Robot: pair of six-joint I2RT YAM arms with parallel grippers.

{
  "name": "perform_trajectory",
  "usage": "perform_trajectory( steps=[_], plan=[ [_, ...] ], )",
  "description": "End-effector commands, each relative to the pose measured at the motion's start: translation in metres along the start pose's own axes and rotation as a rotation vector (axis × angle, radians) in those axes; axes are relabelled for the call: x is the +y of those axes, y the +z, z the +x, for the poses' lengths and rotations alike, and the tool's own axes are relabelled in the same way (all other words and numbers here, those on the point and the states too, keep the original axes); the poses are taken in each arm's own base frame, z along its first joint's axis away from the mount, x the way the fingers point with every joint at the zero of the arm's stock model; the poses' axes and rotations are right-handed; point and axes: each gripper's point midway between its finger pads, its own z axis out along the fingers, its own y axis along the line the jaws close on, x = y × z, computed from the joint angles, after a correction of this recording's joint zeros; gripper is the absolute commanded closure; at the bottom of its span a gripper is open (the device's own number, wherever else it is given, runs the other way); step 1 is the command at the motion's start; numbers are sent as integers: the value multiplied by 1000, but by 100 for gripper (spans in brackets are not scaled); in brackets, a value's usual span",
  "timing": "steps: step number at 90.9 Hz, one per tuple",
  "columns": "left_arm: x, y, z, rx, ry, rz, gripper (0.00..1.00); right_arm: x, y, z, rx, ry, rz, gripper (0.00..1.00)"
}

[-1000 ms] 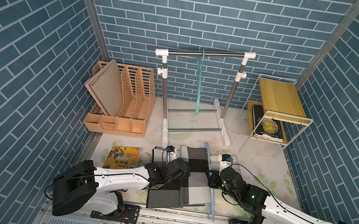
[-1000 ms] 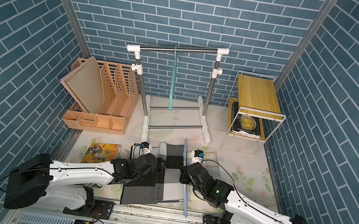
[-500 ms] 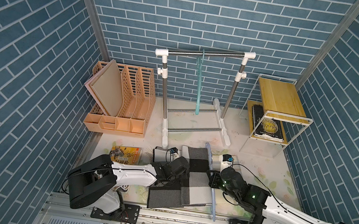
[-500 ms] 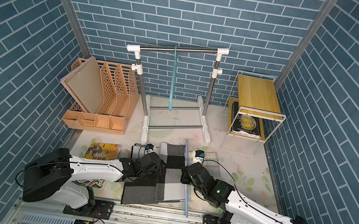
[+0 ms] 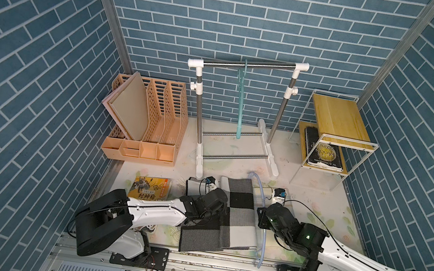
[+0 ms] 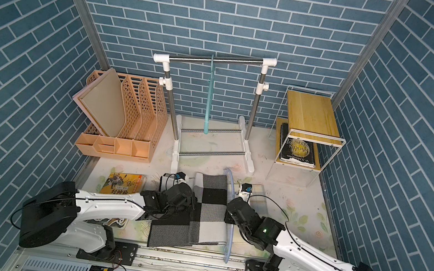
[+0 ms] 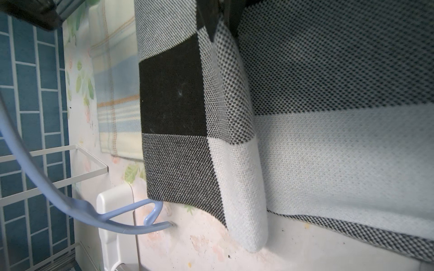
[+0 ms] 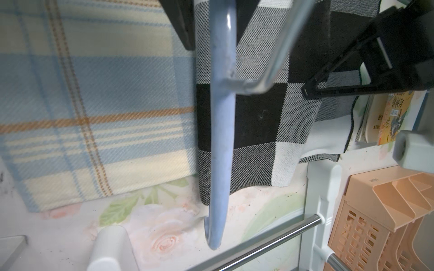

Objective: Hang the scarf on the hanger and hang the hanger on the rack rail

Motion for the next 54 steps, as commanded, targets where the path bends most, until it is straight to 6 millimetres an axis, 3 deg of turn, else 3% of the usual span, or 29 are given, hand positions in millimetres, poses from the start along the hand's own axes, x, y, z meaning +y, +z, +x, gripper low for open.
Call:
perform_trajectory(
  steps=[1,20,38,54],
  plan=[
    [4,-3,-1,-4,8,-9,100,-10,-5,-6,-14,-36,60,75],
    [-2,-11,-7,-20,22,8,100,-4,-7,-11,-21,-44,44,100],
    [-2,-35,-21,-72,30,4,100,-5,-10,-18,-45,-45,63,100],
    [11,-53,-30,-118,33,-41,100,-1,-8,-20,-44,-42,60,100]
  ],
)
